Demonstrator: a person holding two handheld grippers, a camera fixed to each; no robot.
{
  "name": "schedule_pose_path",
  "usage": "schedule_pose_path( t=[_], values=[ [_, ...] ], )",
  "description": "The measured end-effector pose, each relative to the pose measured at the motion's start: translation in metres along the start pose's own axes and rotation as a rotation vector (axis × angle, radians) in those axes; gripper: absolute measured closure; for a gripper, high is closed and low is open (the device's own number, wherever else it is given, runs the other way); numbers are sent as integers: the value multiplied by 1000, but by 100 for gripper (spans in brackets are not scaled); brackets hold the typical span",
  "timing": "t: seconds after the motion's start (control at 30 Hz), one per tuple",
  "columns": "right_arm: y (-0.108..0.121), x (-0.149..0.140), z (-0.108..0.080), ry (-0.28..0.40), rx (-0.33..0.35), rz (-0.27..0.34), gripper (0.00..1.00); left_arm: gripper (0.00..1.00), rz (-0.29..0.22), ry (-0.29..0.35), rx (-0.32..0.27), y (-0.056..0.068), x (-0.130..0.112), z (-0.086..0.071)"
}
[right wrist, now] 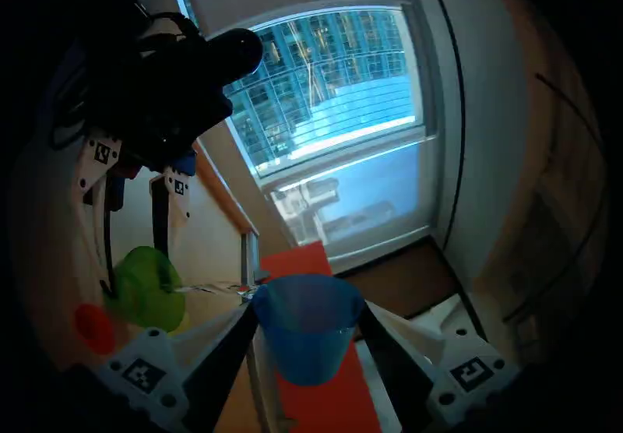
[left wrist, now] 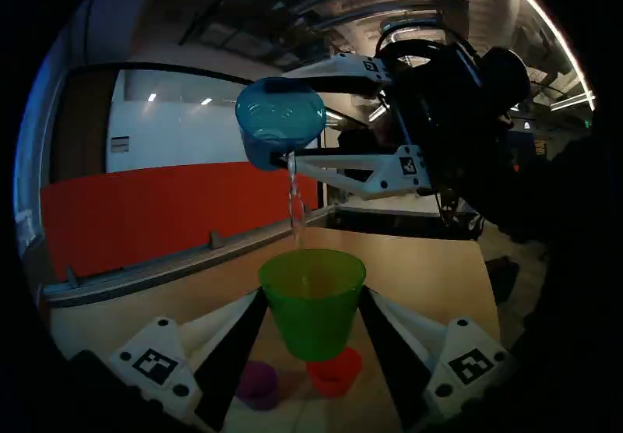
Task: Pour water
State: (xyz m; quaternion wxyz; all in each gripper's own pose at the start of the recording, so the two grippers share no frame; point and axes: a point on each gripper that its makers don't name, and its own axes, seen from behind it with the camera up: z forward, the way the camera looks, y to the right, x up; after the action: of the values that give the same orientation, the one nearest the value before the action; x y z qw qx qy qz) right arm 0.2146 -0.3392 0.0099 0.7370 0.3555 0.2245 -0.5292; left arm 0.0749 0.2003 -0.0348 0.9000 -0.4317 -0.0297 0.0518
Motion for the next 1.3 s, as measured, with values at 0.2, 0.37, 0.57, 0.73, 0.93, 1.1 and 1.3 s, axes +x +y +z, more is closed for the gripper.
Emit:
schedule_pose_path(
  t=[0.2,0.37,0.57,0.73,0.93,1.1,1.3],
  values=[
    [2,0,-2,4,-5,-21,9,16,1,2,-15,6,0,-4],
    [5,0,-2,1,-13,-37,9,16,4,3,-1,2,1,-2],
    [7,3,-3,5,-19,-56,9,16,4,2,-12,5,1,-3],
    [9,3,-3,4,-24,-75,9,16,7,1,-2,5,1,-4],
    [11,3,-3,3,-28,-98,9,16,9,1,-8,4,2,-2],
    [12,3,-3,1,-29,-116,9,16,9,0,-6,4,1,-3],
    [13,5,-1,3,-28,-148,9,16,4,3,-5,2,0,-3]
  ],
)
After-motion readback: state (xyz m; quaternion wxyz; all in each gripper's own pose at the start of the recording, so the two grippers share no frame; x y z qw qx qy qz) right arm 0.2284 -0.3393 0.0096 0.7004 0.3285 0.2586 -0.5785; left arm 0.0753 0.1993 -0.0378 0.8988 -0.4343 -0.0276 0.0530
